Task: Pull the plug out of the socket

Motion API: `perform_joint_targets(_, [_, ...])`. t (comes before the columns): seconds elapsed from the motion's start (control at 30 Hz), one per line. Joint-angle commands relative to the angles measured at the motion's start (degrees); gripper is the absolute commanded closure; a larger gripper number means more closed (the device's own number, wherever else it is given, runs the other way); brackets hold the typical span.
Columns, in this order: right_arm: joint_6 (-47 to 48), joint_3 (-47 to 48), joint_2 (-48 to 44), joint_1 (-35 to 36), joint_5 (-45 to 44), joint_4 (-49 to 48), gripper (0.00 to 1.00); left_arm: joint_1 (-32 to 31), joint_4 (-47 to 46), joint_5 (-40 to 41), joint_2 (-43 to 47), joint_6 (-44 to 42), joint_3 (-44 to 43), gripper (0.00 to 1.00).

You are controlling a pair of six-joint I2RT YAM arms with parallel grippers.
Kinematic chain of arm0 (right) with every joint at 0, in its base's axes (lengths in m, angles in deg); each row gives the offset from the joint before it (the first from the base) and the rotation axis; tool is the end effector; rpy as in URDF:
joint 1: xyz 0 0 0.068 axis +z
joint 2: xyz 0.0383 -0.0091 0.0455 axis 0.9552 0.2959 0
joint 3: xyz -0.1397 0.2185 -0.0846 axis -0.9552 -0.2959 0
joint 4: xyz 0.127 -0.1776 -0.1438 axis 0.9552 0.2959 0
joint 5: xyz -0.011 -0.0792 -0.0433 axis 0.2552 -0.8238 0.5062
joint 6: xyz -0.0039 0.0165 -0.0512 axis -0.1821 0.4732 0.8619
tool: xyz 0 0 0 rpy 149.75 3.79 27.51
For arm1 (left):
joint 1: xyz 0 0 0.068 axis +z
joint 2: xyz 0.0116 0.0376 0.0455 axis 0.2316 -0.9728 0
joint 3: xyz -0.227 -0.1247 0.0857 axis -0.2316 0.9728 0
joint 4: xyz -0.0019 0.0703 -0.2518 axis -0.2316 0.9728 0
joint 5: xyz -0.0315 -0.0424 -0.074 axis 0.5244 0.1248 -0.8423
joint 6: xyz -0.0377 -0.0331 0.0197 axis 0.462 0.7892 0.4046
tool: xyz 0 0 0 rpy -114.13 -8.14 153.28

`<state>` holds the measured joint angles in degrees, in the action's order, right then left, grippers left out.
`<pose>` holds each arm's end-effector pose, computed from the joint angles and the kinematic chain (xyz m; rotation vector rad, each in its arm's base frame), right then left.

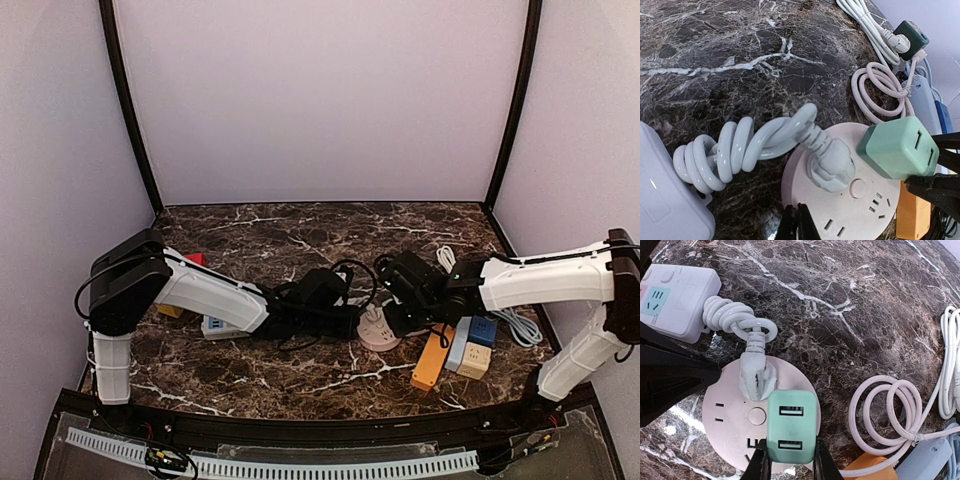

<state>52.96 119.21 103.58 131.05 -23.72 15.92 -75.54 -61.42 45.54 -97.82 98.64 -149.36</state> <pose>0.1631 0.2384 0.2012 -0.5657 2.4414 0.0964 0.2057 -0.3836 0.1421 0.3938 2.2947 -0.9042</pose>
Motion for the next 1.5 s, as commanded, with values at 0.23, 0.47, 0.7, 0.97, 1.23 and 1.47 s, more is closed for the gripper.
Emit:
perform_joint_targets(0.23, [-1.10, 4.25, 3.16, 4.02, 7.79, -10.17, 1.00, -1.24, 4.95, -2.66, -3.90, -1.19, -0.29, 0.99])
perform_joint_targets(0.47, [-4.30, 3.88, 0.09, 3.45, 5.44, -9.17, 1.00, -1.24, 4.86, -2.60, -3.90, -1.09, -0.30, 0.99])
perform_joint_targets(0.7, [-11.77, 0.47, -4.48, -0.20, 9.77, -10.91, 1.00, -1.39, 4.86, -2.30, -3.97, -0.95, -0.02, 0.99])
perform_joint_targets(0.97, [-15.12, -2.33, -8.58, -2.22, 11.41, -13.71, 1.00, -1.70, 4.87, -2.12, -4.24, -0.85, -0.39, 0.99])
perform_joint_targets(1.23, [-12.98, -3.23, -7.38, -2.16, 11.58, -14.50, 1.00, -1.90, 4.92, -1.94, -4.30, -0.87, -0.71, 0.99])
perform_joint_targets(1.47, [-11.15, 0.90, -2.15, 1.20, 8.08, -11.35, 1.00, -1.92, 4.89, -2.03, -4.73, -0.76, -0.93, 0.99])
